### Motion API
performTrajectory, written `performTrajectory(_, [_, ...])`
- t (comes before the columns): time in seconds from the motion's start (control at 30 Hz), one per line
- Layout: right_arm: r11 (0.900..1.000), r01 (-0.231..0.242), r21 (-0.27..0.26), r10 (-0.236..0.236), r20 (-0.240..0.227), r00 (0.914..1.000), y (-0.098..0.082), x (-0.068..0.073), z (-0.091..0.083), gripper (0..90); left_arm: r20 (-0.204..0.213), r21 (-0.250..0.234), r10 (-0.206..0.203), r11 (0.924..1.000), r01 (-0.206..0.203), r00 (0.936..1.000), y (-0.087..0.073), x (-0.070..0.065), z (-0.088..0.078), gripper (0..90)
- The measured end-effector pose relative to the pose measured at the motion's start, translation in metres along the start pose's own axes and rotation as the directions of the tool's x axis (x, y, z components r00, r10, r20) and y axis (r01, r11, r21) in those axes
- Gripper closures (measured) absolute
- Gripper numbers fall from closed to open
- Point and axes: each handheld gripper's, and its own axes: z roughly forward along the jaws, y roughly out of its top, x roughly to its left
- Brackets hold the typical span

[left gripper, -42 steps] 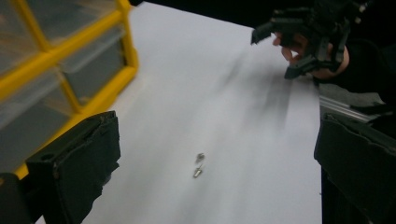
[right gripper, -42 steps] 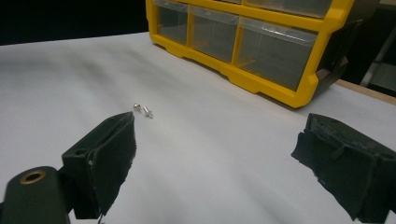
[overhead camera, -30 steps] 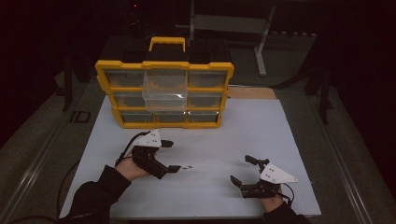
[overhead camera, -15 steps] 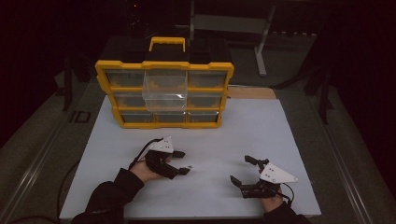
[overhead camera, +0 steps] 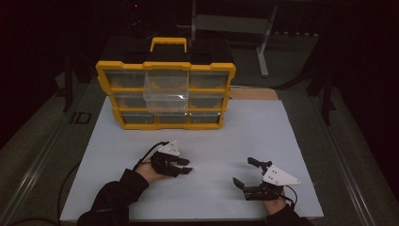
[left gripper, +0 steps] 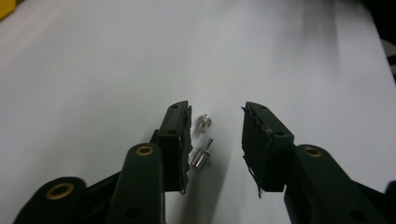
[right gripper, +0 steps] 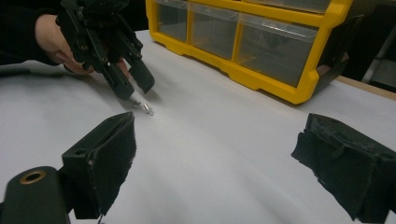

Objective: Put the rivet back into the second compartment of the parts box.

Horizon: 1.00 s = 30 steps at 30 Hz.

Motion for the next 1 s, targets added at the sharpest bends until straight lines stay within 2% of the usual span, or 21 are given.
performTrajectory(0.07, [1.000,0.000,0.001,0.000,0.001,1.0000,0.000,0.000,0.000,10.5,-0.011,0.026,0.011,0.9996,-0.011,0.9999,-0.001,0.000,0.003,64.7])
performTrajectory(0.27, [1.000,0.001,0.001,-0.001,-0.001,1.0000,0.000,0.000,0.000,10.5,-0.033,0.058,0.032,0.9979,-0.030,0.9990,-0.004,-0.001,0.007,71.8])
performTrajectory(0.5, [1.000,0.000,0.004,0.000,0.000,1.0000,0.000,0.000,0.001,10.5,-0.059,0.062,0.039,0.9974,-0.035,0.9975,-0.004,-0.001,0.008,77.7])
performTrajectory(0.53, [1.000,0.001,0.004,-0.001,0.000,1.0000,0.000,0.000,0.001,10.5,-0.060,0.059,0.035,0.9977,-0.032,0.9976,-0.004,-0.001,0.008,80.3])
performTrajectory(0.77, [1.000,0.001,0.002,-0.001,0.001,1.0000,0.000,0.000,0.001,10.5,-0.056,0.059,0.036,0.9977,-0.033,0.9978,-0.003,-0.001,0.007,81.5])
performTrajectory(1.0, [1.000,0.002,0.002,-0.002,0.001,1.0000,0.000,0.000,0.001,10.5,-0.046,0.033,0.028,0.9991,-0.027,0.9985,0.003,-0.002,-0.007,81.7])
